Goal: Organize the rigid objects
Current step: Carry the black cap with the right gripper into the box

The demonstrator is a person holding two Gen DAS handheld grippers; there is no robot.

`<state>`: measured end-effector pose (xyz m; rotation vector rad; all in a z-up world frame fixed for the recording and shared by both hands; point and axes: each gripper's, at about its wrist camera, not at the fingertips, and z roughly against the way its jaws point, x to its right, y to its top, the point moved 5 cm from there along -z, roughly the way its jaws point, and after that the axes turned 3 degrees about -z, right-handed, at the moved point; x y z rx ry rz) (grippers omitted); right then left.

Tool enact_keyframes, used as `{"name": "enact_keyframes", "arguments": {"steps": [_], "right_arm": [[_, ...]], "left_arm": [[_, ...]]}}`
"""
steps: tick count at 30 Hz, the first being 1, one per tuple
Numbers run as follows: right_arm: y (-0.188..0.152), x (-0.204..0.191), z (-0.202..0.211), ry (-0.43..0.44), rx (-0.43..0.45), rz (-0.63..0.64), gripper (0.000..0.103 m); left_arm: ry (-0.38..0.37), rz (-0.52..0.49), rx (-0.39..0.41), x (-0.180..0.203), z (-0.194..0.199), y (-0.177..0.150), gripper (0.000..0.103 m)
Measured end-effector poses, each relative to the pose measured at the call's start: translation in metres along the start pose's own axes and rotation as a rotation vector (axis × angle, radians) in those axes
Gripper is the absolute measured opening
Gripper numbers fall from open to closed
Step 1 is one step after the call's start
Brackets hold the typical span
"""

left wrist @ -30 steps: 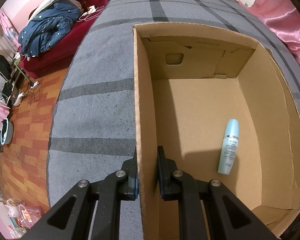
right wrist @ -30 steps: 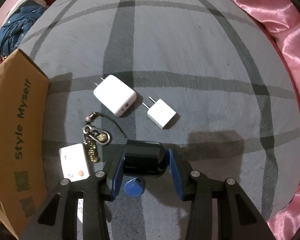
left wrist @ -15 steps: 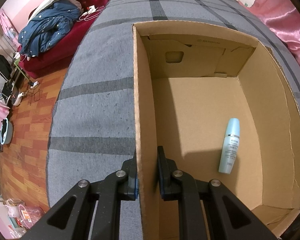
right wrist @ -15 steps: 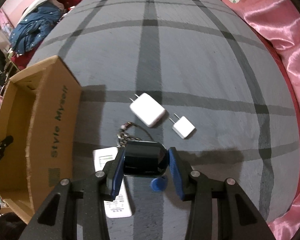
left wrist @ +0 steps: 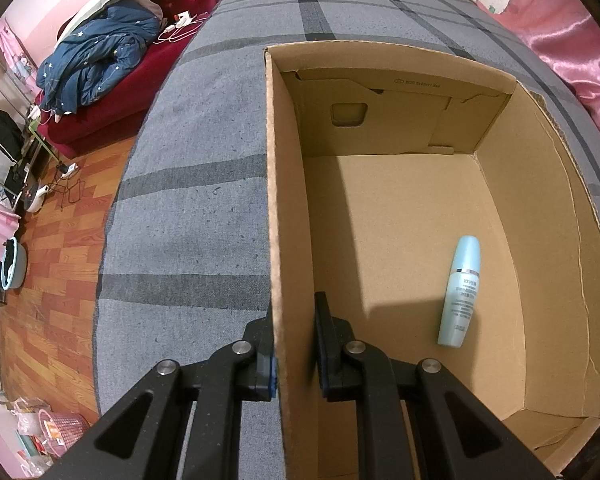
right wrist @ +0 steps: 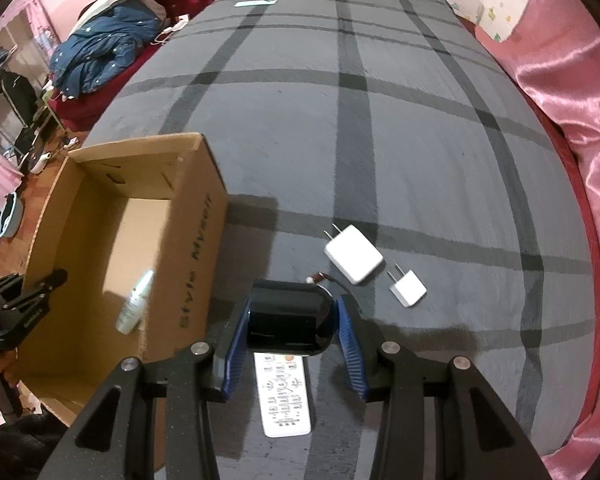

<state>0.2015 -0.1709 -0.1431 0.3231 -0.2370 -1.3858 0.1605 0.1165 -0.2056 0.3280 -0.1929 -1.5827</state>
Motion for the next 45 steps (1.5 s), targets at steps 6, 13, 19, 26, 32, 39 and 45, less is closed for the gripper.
{"name": "enact_keyframes", "arguments": {"steps": [6,13,19,26,32,39,45], "right_arm": [[0.011,-0.024,0.007,0.009,0.009,0.038,0.045],[0.017,-0.058,0.01,0.037,0.015,0.08,0.045],[0.019,-0.092,0.01,0.067,0.013,0.122,0.045],[0.017,-0.125,-0.001,0.101,0.001,0.147,0.045],[0.015,-0.146,-0.02,0.108,-0.024,0.154,0.045],[0.013,-0.162,-0.047,0.105,-0.059,0.148,0.045],[0.007,-0.169,-0.072,0.094,-0.097,0.139,0.045]], "left_arm": [[0.002,0.0,0.0,0.0,0.0,0.0,0.015],[-0.001,0.002,-0.002,0.0,0.0,0.001,0.015],[0.003,0.0,-0.001,0.0,0.0,0.001,0.015],[0.002,0.0,-0.001,0.0,-0.001,0.0,0.015],[0.001,0.001,-0.002,0.0,-0.001,0.0,0.015],[-0.001,0.003,0.0,-0.001,0.0,0.0,0.015],[0.002,0.0,0.0,0.0,0.0,0.0,0.015]]}}
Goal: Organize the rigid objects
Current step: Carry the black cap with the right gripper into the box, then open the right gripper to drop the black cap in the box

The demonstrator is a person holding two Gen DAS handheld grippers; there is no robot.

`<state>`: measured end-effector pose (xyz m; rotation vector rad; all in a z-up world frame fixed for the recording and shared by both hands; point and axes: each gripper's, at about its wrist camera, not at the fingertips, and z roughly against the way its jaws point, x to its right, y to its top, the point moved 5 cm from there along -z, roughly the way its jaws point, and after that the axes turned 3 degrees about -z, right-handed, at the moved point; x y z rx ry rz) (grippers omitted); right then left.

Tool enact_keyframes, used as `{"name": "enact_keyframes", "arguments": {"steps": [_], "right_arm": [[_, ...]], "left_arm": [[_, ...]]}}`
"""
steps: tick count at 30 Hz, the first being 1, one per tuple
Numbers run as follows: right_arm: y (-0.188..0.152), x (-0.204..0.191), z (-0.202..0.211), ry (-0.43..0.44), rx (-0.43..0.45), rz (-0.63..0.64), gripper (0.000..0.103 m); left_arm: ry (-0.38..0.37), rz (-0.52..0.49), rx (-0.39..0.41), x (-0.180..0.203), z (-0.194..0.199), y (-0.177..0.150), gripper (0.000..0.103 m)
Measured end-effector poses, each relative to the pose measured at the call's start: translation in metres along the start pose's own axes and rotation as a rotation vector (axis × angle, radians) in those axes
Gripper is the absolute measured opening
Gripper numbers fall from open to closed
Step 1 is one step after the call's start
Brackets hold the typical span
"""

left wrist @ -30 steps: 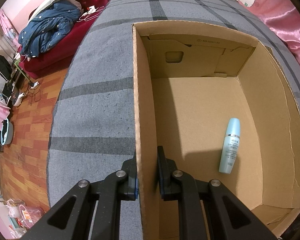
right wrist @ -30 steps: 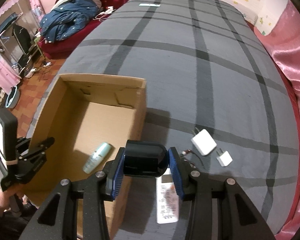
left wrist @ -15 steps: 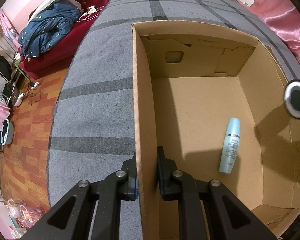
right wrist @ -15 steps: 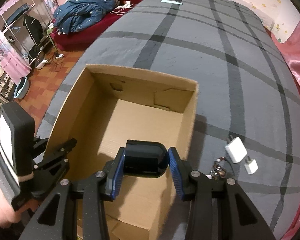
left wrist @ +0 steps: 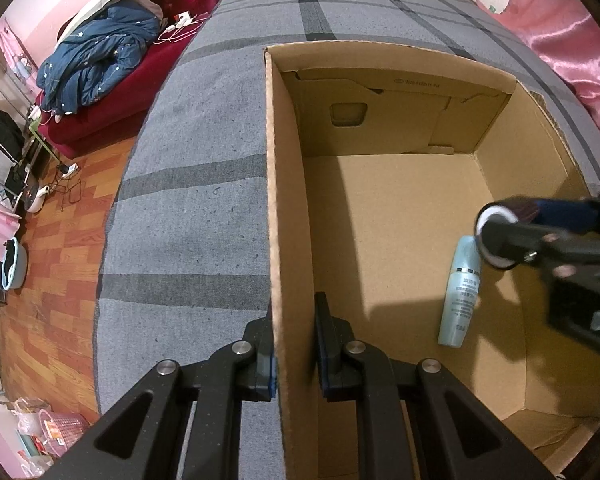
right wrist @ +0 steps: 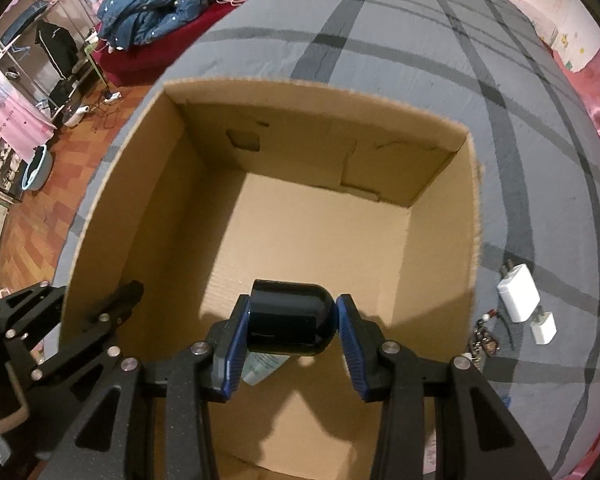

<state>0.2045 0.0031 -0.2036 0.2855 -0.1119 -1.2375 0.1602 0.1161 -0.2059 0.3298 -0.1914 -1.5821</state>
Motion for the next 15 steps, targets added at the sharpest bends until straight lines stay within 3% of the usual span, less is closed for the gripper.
{"name": "enact_keyframes", "arguments": {"steps": [15], "right_arm": [[-0.003,-0.004,-0.017,0.006,-0.034,-0.014,0.045]], "left_arm": [[0.005,-0.005,0.001,0.001,0.0,0.001,0.015]]}}
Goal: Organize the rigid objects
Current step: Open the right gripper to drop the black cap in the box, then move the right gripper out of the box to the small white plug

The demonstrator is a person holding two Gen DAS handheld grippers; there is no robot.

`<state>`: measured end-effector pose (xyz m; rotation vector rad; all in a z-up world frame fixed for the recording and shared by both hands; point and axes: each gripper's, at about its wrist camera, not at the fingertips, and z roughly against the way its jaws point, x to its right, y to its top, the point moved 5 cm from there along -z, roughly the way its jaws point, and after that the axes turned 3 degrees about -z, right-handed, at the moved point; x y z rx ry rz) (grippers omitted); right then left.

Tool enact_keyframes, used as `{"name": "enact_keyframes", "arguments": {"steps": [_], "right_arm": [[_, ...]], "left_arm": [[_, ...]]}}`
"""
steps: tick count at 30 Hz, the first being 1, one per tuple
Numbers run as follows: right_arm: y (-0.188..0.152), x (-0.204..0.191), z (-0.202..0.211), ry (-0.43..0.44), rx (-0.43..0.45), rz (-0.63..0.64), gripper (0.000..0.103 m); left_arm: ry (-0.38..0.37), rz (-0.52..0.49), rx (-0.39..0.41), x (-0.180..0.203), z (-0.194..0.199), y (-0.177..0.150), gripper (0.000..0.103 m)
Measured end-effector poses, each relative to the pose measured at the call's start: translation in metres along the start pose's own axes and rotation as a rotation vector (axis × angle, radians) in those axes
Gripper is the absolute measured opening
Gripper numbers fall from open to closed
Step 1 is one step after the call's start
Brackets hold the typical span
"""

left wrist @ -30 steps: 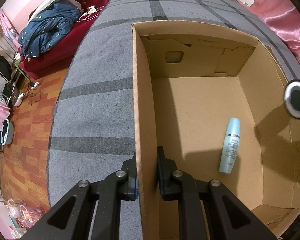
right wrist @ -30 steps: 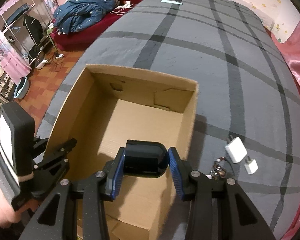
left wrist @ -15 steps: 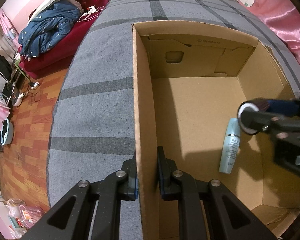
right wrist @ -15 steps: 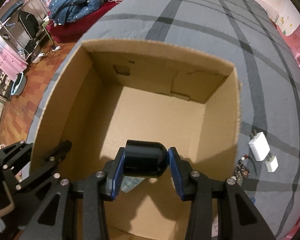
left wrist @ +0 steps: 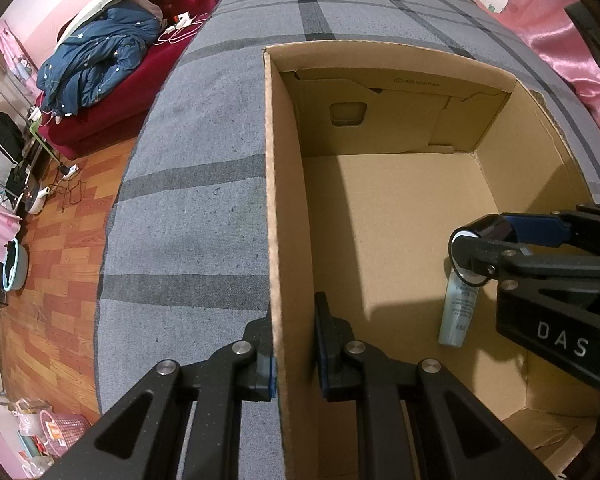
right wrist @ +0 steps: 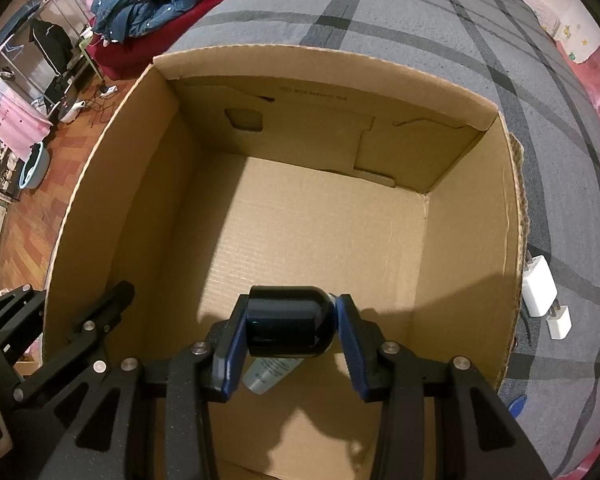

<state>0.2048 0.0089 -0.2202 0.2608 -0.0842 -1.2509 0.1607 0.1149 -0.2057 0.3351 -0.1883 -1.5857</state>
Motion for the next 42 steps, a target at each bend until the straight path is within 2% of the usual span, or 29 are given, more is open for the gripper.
{"name": "enact_keyframes", "arguments": {"steps": [14,22,30,34,36,42], "right_arm": [[0.005,0.0,0.013,0.007,0.029,0.011,0.05],[0.007,0.006,0.036,-0.006,0.069,0.012,0.058],[0.012,0.017,0.067,-0.027,0.13,0.013,0.08],[0.013,0.027,0.08,-0.028,0.148,0.001,0.087],[0.014,0.032,0.085,-0.033,0.16,-0.001,0.097],[0.016,0.051,0.107,-0.05,0.195,-0.007,0.101]], "left_arm": [[-0.025,0.015,0.0,-0.004,-0.001,-0.001,0.014],[-0.037,0.025,0.001,-0.005,-0.001,-0.001,0.014],[-0.044,0.035,0.003,-0.007,-0.001,-0.001,0.014],[-0.037,0.028,0.005,-0.005,-0.001,-0.001,0.014],[-0.036,0.028,0.006,-0.005,-0.001,-0.001,0.014],[-0.038,0.03,0.005,-0.005,-0.001,-0.001,0.014]]}}
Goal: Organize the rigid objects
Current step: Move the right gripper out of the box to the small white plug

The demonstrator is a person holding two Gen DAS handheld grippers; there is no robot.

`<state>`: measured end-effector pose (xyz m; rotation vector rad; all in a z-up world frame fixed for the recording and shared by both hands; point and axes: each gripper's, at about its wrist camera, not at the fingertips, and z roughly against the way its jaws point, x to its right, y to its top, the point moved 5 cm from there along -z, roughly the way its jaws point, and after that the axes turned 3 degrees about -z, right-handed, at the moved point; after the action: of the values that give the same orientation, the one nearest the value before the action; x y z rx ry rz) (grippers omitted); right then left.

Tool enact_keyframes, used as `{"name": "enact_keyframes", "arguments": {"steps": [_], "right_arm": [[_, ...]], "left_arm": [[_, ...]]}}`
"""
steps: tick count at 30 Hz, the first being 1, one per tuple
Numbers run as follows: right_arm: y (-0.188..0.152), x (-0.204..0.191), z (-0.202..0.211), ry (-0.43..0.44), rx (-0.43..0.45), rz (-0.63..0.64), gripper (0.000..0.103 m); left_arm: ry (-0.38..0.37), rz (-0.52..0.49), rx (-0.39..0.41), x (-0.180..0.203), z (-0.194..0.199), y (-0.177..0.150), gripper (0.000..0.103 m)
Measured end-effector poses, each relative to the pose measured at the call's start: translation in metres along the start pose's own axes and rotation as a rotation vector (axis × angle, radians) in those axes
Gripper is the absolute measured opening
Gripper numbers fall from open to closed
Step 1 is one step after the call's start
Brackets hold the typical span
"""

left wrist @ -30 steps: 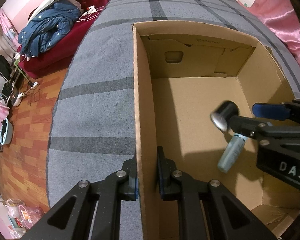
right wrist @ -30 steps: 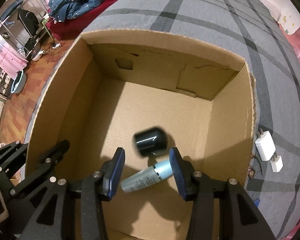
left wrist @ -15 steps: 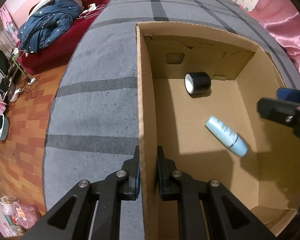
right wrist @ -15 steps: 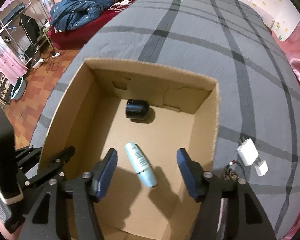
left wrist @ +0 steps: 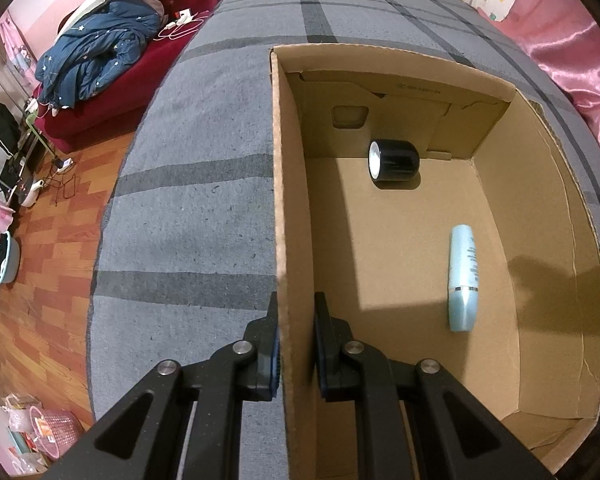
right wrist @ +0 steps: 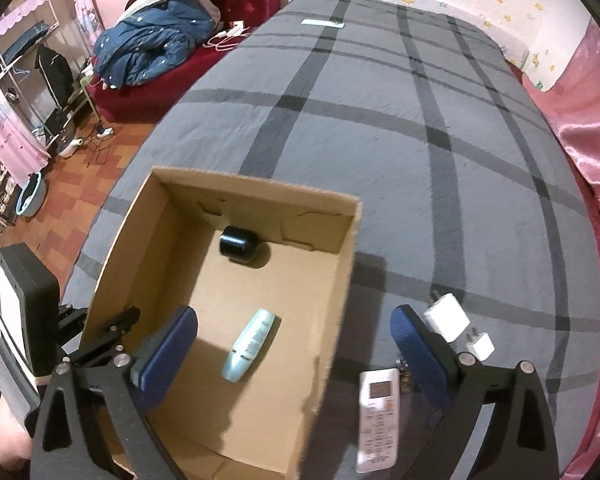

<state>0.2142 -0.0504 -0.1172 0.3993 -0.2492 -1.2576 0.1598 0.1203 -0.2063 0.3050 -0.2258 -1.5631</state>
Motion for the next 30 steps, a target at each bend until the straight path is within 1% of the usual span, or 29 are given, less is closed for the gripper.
{"name": "enact_keyframes", "arguments": {"steps": [6,16,23,27,30], "right_arm": [[-0.001,0.032,0.01,-0.029,0.01,-0.02,0.102],[-0.011,0.105,0.011,-0.103,-0.001,-0.09,0.102],[-0.019,0.161,0.001,-0.129,-0.023,-0.189,0.102],[-0.024,0.184,-0.007,-0.154,-0.033,-0.221,0.102],[-0.03,0.199,-0.015,-0.155,-0.048,-0.25,0.102]], "left_arm": [[0.005,-0.004,-0.005,0.001,0.0,0.001,0.014],[0.012,-0.012,-0.004,0.002,0.0,0.0,0.014],[0.019,-0.017,0.0,0.003,0.001,0.0,0.014],[0.016,-0.012,0.0,0.003,0.0,0.0,0.014],[0.02,-0.015,0.001,0.003,0.001,0.001,0.014]]}}
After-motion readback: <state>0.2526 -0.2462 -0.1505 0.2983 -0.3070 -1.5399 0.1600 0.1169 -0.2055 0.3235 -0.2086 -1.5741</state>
